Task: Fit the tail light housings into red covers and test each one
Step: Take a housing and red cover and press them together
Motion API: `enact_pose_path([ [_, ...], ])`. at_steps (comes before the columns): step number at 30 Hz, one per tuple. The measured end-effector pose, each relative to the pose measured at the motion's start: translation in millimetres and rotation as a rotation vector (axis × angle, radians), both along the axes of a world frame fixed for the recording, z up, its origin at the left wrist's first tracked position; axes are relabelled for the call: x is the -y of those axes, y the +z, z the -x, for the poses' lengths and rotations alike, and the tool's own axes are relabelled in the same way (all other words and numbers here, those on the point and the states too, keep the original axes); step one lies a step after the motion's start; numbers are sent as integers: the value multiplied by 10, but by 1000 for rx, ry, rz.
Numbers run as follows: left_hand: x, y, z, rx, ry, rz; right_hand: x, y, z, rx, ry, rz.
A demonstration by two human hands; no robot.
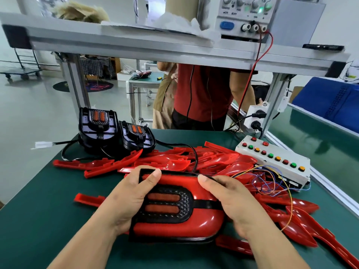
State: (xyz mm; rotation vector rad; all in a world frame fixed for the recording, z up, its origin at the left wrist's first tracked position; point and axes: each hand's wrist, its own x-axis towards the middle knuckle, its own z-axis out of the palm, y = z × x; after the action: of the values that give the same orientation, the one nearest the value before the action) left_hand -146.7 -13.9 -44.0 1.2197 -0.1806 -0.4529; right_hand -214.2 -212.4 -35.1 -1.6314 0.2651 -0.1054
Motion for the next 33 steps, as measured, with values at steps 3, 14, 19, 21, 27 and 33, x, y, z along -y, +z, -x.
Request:
enact_pose_path([
  [3,-1,-14,30,20,-12,2,6,78,-54,-41,81,136],
  [14,18,-79,16,54,44,0,37,-107,-146,96,72,87],
  [19,68,-78,22,64,77,15,65,-163,-150,113,80,87],
  [21,74,-78,17,71,84,13,78,-175,-145,112,80,84],
  [27,87,-87,-14,81,86,8,74,-200,-155,147,34,126],
  [33,102,-81,-43,80,105,-27,-18,-269,-212,225,-92,268],
])
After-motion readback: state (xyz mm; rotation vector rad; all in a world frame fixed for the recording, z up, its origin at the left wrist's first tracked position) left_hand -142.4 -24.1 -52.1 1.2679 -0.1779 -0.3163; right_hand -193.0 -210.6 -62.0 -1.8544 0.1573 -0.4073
